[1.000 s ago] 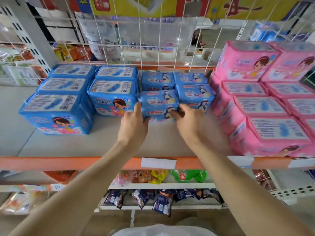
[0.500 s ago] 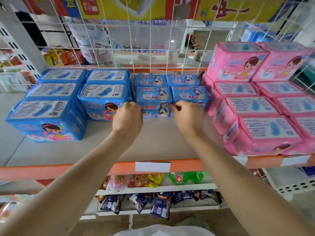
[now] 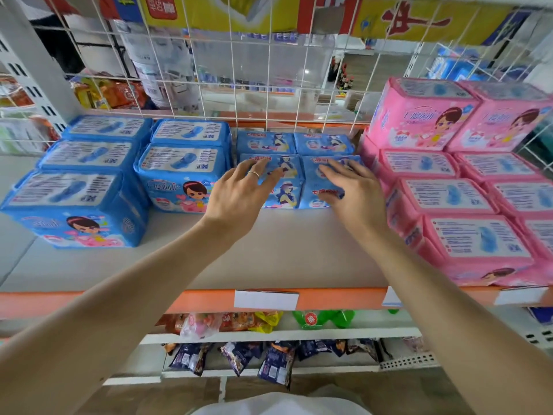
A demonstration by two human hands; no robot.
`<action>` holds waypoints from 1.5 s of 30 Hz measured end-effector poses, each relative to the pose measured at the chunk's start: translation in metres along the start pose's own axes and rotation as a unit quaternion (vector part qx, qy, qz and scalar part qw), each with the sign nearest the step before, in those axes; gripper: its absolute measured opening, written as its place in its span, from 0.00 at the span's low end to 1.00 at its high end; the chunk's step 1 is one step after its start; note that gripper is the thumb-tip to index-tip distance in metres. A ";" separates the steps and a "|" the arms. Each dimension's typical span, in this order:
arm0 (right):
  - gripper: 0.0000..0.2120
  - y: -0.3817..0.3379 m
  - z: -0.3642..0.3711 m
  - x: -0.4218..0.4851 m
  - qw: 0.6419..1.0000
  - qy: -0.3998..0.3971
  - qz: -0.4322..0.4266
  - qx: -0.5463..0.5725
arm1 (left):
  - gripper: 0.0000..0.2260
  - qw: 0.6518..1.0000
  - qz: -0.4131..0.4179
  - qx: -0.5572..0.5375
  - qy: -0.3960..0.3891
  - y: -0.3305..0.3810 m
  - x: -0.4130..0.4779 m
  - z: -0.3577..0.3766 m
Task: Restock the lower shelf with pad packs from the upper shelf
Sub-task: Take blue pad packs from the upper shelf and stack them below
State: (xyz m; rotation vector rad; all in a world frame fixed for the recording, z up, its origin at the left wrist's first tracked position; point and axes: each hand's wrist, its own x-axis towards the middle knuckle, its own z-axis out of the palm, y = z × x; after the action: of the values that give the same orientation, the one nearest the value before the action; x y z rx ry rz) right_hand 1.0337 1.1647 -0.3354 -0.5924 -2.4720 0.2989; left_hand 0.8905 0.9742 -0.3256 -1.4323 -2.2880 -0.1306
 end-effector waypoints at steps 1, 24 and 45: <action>0.26 0.000 0.000 0.001 1.000 0.005 -0.006 0.004 | 0.35 1.000 0.002 0.001 0.001 -0.001 0.001 0.000; 0.36 -0.017 -0.019 -0.015 0.998 -0.031 -0.014 -0.051 | 0.27 0.998 0.006 -0.052 -0.043 0.004 -0.006 -0.035; 0.35 -0.143 -0.069 -0.112 0.994 -0.049 0.037 -0.093 | 0.40 0.991 0.043 -0.119 -0.047 -0.003 -0.114 -0.086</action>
State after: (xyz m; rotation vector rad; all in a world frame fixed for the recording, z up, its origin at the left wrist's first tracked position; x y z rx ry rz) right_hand 1.1071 0.9918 -0.2863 -0.7635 -2.5939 0.1300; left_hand 0.9564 0.8514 -0.2942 -1.6869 -2.3432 -0.3254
